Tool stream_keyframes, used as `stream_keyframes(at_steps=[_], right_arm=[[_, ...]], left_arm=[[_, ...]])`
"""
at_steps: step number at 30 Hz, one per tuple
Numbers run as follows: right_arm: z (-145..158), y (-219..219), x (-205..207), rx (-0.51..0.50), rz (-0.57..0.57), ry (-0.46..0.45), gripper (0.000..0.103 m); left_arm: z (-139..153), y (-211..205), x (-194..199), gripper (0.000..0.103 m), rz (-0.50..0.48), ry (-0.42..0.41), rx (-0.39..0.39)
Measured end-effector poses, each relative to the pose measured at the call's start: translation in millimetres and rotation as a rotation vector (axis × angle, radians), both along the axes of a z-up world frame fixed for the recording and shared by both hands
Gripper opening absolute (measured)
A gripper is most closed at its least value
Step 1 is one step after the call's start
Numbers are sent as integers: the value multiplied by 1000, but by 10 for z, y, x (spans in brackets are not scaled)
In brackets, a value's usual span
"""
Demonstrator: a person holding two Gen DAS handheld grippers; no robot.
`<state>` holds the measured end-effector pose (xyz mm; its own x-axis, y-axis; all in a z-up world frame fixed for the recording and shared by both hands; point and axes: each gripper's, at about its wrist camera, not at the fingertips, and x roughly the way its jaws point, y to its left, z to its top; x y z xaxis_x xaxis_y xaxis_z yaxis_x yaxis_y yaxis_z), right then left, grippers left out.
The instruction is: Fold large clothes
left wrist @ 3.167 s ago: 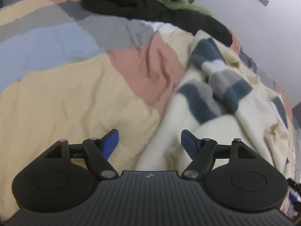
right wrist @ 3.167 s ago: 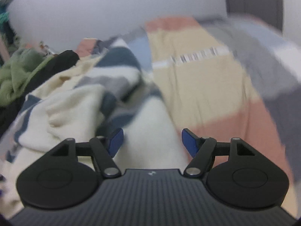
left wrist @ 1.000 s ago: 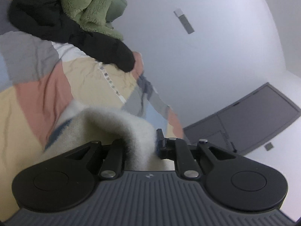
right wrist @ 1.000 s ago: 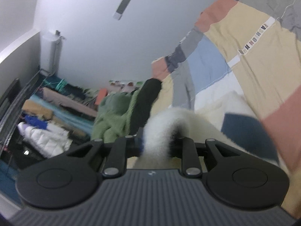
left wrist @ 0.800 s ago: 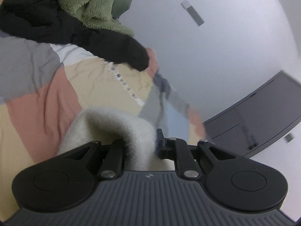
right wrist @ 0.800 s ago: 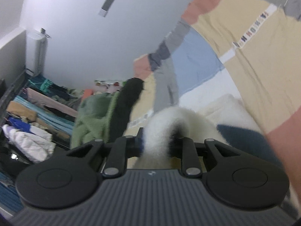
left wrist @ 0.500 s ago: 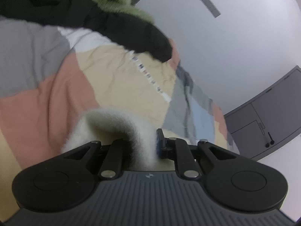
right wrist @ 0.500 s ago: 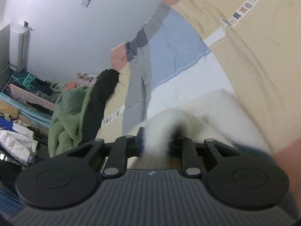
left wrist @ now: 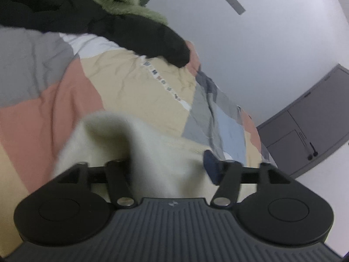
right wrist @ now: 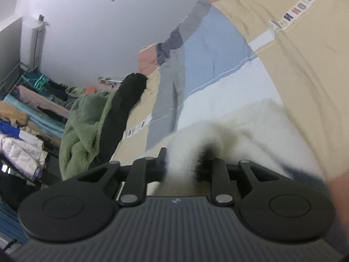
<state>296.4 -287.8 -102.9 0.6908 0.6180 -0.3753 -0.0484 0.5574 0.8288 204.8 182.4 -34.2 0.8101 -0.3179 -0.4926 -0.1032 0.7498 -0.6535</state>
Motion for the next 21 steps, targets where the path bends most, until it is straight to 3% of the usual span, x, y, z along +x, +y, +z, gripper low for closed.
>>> stream_keyframes(at_steps=[2, 5, 10, 19, 21], right_arm=[[80, 33, -138, -18, 17, -22, 49], [216, 81, -399, -32, 43, -60, 58], [362, 135, -797, 35, 106, -84, 59], [163, 318, -1432, 157, 154, 56, 60], [113, 342, -1520, 180, 155, 84, 81]], left_arm=[[88, -77, -155, 70, 0, -5, 31], [175, -170, -425, 71, 14, -1, 51], [257, -276, -899, 71, 1, 26, 9], [69, -543, -1468, 76, -66, 91, -158], [-2, -590, -1473, 78, -79, 123, -201]])
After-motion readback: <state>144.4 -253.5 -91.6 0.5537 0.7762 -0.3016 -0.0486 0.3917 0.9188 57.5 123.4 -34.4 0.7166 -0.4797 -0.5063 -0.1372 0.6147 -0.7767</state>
